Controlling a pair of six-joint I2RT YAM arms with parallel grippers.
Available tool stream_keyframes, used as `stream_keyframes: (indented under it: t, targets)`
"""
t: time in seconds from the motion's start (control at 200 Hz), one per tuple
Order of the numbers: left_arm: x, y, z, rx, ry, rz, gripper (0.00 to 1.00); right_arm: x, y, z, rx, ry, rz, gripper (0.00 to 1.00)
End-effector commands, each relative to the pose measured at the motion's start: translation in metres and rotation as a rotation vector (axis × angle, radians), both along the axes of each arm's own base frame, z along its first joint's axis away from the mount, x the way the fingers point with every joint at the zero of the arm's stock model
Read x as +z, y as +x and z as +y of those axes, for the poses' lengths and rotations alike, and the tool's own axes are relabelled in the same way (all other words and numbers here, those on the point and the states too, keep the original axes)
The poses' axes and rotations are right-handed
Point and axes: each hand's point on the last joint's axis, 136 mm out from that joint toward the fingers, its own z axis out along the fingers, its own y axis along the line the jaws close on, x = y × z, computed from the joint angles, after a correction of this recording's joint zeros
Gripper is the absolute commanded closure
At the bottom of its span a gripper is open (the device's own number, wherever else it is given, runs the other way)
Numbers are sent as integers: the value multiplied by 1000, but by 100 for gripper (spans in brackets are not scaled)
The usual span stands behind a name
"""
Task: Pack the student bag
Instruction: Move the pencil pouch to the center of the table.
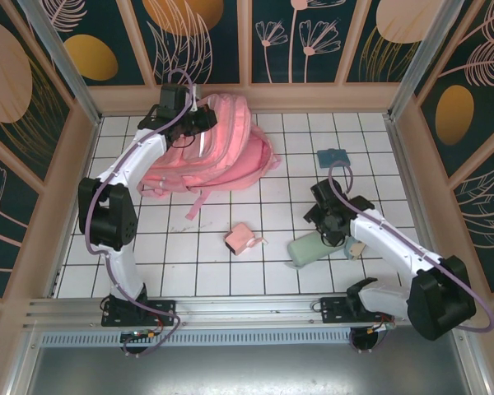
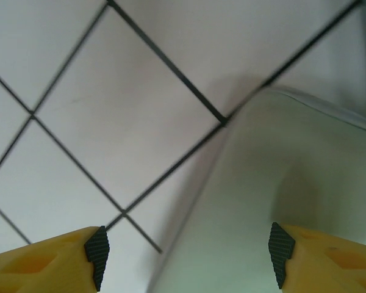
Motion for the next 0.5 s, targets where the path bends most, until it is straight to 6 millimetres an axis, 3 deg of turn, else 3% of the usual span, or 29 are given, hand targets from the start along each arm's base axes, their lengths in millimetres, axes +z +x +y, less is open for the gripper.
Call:
stream_keyframes:
  t: [0.0, 0.135, 0.33, 0.495]
  targets:
    - [38, -3, 3, -6, -39, -95, 100, -18, -22, -9, -45, -18, 77, 27]
    - [39, -4, 3, -6, -43, -93, 100, -33, -8, 7, -7, 44, 47, 27]
    - [37, -7, 5, 2, -37, -88, 100, -13, 52, 37, 135, 72, -128, 27]
    - [35, -9, 7, 7, -31, -83, 100, -11, 93, 44, 214, 52, -163, 26]
